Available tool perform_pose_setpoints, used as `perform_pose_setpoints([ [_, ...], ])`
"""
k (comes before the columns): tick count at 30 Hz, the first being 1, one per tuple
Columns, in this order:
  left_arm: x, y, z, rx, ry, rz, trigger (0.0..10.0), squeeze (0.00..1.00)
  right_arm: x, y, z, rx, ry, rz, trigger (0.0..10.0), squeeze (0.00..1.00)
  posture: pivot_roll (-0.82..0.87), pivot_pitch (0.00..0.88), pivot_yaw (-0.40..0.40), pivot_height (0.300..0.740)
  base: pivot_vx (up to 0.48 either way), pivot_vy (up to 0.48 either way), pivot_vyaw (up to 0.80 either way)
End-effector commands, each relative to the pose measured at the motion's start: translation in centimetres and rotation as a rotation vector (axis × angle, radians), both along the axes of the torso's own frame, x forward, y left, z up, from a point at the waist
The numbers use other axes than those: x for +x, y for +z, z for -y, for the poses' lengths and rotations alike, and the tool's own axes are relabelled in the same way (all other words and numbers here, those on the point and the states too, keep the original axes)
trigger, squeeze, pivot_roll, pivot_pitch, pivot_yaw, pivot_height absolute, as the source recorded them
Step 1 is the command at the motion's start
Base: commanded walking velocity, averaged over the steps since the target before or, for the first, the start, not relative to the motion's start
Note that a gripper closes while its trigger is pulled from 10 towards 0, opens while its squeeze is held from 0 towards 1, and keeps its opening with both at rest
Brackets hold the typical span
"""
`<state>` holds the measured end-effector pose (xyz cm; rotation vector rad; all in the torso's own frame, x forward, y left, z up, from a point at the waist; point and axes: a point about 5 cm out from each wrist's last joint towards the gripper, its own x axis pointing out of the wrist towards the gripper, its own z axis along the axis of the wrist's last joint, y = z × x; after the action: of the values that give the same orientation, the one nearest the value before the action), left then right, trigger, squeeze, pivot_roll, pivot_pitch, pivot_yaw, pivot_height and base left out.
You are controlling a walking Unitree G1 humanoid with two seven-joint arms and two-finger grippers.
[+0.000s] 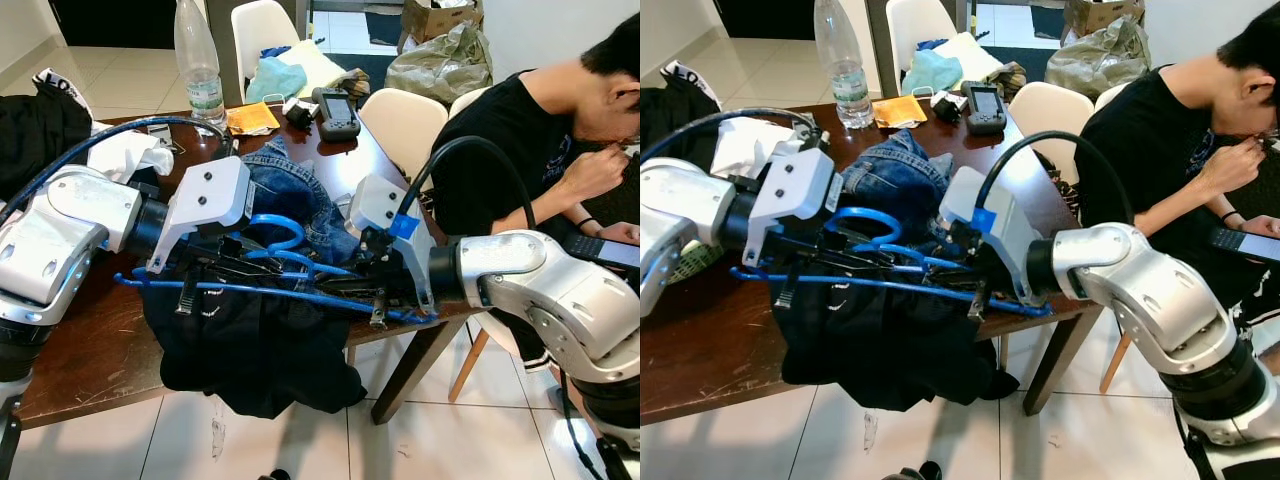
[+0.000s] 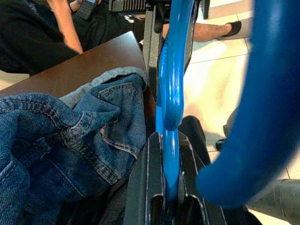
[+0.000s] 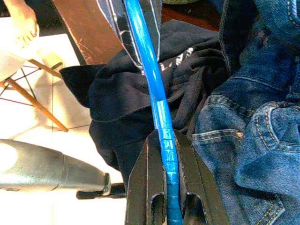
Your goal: Hang hanger
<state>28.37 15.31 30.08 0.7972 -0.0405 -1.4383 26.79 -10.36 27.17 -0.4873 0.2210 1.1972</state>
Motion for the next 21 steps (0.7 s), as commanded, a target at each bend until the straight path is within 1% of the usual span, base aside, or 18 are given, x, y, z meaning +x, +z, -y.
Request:
perform_pose_setpoints([
  [1,-0.3,-0.9,0.6,0.048,-0.064,-0.043,10.0,0.00,-0.1,1.4,0.2,0.041,0.000,0.086,0.0,0.00,0.08,0.144,0.012,0.740,0.000,0.000,0.00],
  [2,-0.6,-0.8,0.3,0.047,-0.089,-0.090,10.0,1.00,-0.1,1.4,0.3,0.034,0.001,0.092,0.0,0.00,0.08,0.144,0.013,0.740,0.000,0.000,0.00],
  [3,-0.6,-0.8,0.3,0.047,-0.089,-0.090,10.0,1.00,-0.1,1.4,0.3,0.034,0.001,0.092,0.0,0.00,0.08,0.144,0.013,0.740,0.000,0.000,0.00],
  [5,-1.3,-0.6,-0.3,0.043,-0.135,-0.162,10.0,1.00,0.0,1.3,0.3,0.024,0.001,0.097,0.0,0.00,0.08,0.144,0.013,0.740,0.000,0.000,0.00],
  [6,-1.3,-0.6,-0.3,0.043,-0.135,-0.162,10.0,1.00,0.0,1.3,0.3,0.024,0.001,0.097,0.0,0.00,0.08,0.144,0.013,0.740,0.000,0.000,0.00],
  [7,-1.5,-0.4,-0.7,0.039,-0.148,-0.183,10.0,1.00,0.0,1.2,0.3,0.020,0.000,0.099,0.0,0.00,0.08,0.144,0.013,0.740,0.000,0.000,0.00],
  [8,-1.5,-0.4,-0.7,0.039,-0.148,-0.183,10.0,1.00,0.0,1.2,0.3,0.020,0.000,0.099,0.0,0.00,0.08,0.144,0.013,0.740,0.000,0.000,0.00],
  [9,-1.6,-0.1,-1.2,0.031,-0.149,-0.192,10.0,1.00,0.0,1.2,0.4,0.017,0.001,0.100,0.0,0.00,0.08,0.144,0.012,0.740,0.000,0.000,0.00],
  [10,-1.6,-0.1,-1.2,0.031,-0.149,-0.192,10.0,1.00,0.0,1.2,0.4,0.017,0.001,0.100,0.0,0.00,0.08,0.144,0.012,0.740,0.000,0.000,0.00],
  [12,-1.7,0.7,-2.2,0.016,-0.141,-0.201,10.0,1.00,-0.1,1.0,0.7,0.008,0.005,0.100,0.0,0.00,0.08,0.144,0.012,0.740,0.000,0.000,0.00],
  [15,-1.7,0.9,-2.5,0.013,-0.139,-0.199,10.0,1.00,-0.1,1.0,0.7,0.006,0.007,0.099,0.0,0.00,0.08,0.144,0.012,0.740,0.000,0.000,0.00],
  [16,-1.3,2.3,-3.5,-0.025,-0.093,-0.154,10.0,1.00,-0.1,0.8,1.2,-0.012,-0.002,0.098,0.0,0.00,0.08,0.146,0.007,0.740,0.000,0.000,0.00],
  [17,-1.3,2.3,-3.5,-0.025,-0.093,-0.154,10.0,1.00,-0.1,0.8,1.2,-0.012,-0.002,0.098,0.0,0.00,0.08,0.146,0.007,0.740,0.000,0.000,0.00],
  [18,-0.9,4.0,-4.7,-0.069,-0.035,-0.093,10.0,1.00,0.1,0.5,1.9,-0.038,-0.021,0.097,0.0,0.00,0.08,0.146,0.005,0.740,0.000,0.000,0.00],
  [19,-0.9,4.0,-4.7,-0.069,-0.035,-0.093,10.0,1.00,0.1,0.5,1.9,-0.038,-0.021,0.097,0.0,0.00,0.08,0.146,0.005,0.740,0.000,0.000,0.00],
  [20,-0.7,5.7,-6.1,-0.112,0.030,-0.024,10.0,1.00,0.3,0.1,2.6,-0.062,-0.046,0.094,0.0,0.00,0.08,0.147,0.003,0.740,0.000,0.000,0.00],
  [21,-0.7,5.7,-6.1,-0.112,0.030,-0.024,10.0,1.00,0.3,0.1,2.6,-0.062,-0.046,0.094,0.0,0.00,0.08,0.147,0.003,0.740,0.000,0.000,0.00],
])
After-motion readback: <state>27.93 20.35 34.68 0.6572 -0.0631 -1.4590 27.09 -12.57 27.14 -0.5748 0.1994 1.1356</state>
